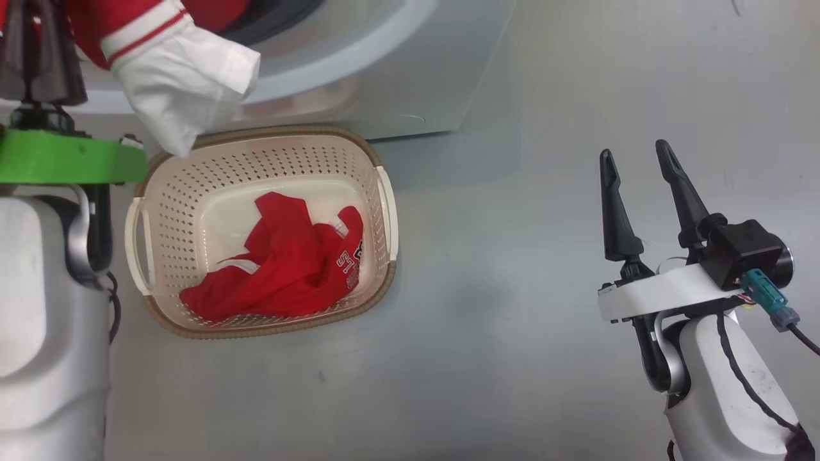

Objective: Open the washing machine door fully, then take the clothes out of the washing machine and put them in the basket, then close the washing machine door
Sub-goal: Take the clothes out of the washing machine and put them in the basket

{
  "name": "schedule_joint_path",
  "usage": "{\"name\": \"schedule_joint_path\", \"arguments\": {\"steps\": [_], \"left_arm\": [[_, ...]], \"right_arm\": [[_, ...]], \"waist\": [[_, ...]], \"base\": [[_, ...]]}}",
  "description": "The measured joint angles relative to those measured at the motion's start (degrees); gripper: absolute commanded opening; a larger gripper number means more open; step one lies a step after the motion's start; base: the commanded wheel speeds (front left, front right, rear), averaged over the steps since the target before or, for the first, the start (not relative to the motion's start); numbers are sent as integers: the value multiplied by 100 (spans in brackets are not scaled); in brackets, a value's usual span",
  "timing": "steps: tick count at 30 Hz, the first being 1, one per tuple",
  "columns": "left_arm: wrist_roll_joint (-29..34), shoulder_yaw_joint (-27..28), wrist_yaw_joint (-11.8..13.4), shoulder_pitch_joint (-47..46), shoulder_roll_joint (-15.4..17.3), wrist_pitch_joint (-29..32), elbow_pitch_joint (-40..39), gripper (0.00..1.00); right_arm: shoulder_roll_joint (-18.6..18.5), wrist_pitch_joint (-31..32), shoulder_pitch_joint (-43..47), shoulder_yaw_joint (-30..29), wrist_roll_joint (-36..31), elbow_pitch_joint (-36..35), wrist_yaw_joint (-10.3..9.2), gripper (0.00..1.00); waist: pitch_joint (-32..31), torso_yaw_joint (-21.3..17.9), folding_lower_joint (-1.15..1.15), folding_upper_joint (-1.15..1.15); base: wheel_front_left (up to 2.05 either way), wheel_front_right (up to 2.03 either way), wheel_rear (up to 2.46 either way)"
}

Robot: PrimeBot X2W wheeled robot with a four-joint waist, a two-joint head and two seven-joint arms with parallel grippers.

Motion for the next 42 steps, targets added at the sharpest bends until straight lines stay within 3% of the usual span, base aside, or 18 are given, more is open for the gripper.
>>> {"name": "schedule_joint_path", "arguments": {"steps": [12, 23, 42], "left_arm": [[16, -80, 144, 964, -185, 7, -614, 0], [-1, -261, 152, 1744, -413, 7, -488, 0], [-199, -493, 114, 1952, -481, 146, 1361, 0]], "right_arm": [[13, 0, 333, 21, 0, 47, 48, 100], [27, 0, 394, 63, 8, -48, 93, 100], [125, 0, 291, 274, 8, -115, 152, 100]], "waist": [[-667, 269, 0, 0], [-725, 287, 0, 0], [-270, -75, 0, 0]], "base": [[0, 0, 0], [0, 0, 0], [0, 0, 0]]}}
